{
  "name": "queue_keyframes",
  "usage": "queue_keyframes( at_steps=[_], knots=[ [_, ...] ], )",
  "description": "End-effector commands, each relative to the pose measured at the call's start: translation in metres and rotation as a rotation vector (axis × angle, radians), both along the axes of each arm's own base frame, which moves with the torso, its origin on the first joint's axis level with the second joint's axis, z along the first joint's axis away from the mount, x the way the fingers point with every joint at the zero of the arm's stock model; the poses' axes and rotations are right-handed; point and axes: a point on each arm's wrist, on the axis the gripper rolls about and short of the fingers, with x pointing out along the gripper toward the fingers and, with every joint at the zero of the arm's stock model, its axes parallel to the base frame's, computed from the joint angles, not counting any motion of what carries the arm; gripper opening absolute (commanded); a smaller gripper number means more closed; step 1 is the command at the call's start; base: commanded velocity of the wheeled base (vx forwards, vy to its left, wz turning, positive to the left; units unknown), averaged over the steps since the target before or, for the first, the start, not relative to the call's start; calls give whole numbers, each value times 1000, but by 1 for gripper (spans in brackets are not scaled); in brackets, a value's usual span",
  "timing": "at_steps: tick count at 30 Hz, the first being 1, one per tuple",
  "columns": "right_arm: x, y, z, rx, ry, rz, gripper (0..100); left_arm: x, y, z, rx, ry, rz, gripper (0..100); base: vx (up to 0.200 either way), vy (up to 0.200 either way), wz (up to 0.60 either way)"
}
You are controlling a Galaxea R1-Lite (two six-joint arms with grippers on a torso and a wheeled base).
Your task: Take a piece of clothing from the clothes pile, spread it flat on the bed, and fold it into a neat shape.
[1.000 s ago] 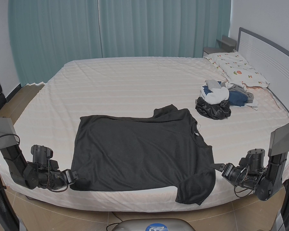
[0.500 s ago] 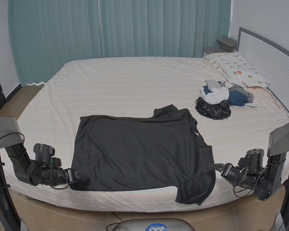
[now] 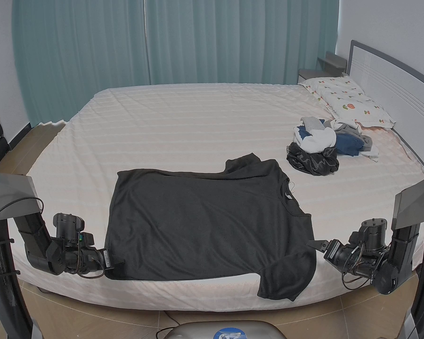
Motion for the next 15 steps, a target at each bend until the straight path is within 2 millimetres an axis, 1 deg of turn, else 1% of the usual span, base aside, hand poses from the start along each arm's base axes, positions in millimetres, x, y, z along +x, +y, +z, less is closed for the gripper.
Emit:
queue_keyframes(
  at_steps=[1, 9, 15],
  knots=[
    [0, 0, 0, 0, 1, 1, 100, 1, 0, -4, -3, 11, 4, 0, 0, 0, 0],
    [0, 0, 0, 0, 3, 1, 100, -2, 2, -4, -2, 18, 27, 0, 0, 0, 0],
    [-4, 0, -6, 16, 34, 47, 100, -10, 2, 9, -54, 7, 80, 0, 0, 0, 0]
  ],
)
